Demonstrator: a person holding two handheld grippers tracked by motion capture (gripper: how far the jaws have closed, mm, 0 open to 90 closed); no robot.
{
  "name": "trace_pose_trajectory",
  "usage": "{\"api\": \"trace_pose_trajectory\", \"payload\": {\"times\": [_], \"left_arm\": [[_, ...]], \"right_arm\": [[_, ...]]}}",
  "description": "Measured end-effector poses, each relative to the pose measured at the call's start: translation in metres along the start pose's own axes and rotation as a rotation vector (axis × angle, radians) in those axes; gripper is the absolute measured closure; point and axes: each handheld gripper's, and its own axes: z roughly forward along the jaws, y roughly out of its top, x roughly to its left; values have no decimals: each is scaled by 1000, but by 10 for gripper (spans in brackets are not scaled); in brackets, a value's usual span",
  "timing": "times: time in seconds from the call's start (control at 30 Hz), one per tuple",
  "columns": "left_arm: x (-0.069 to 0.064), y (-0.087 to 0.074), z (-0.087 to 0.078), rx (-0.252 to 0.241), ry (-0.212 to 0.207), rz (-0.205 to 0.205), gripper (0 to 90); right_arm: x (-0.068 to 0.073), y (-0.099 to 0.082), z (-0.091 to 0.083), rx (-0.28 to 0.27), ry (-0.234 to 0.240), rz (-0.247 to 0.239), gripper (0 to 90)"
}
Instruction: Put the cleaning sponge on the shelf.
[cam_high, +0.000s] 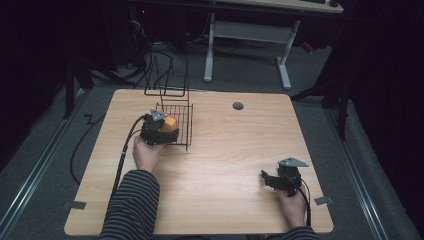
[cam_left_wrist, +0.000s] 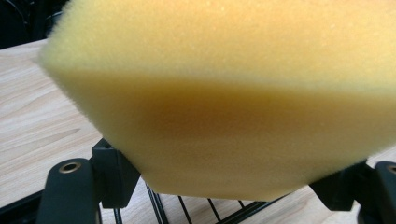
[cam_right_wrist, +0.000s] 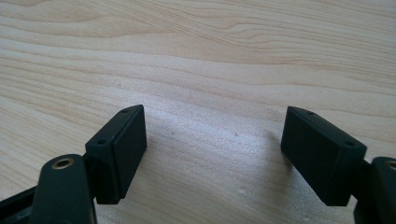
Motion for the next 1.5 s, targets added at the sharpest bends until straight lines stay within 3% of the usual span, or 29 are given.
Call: {"api": "trace_pose_trajectory", "payload": {"times": [0.8,1.1,1.33,1.5], "left_arm": [[-7,5,21,69,-4,1,236],[-5,5,22,68,-7,-10,229],[-3,3,26,87,-10,-27,145],[-3,4,24,73,-19,-29,105]], "right_arm": [[0,0,0,0,3,-5,228],[0,0,0,0,3,-5,228],[0,0,0,0,3,-5,228],[0,0,0,0,3,-5,228]]}}
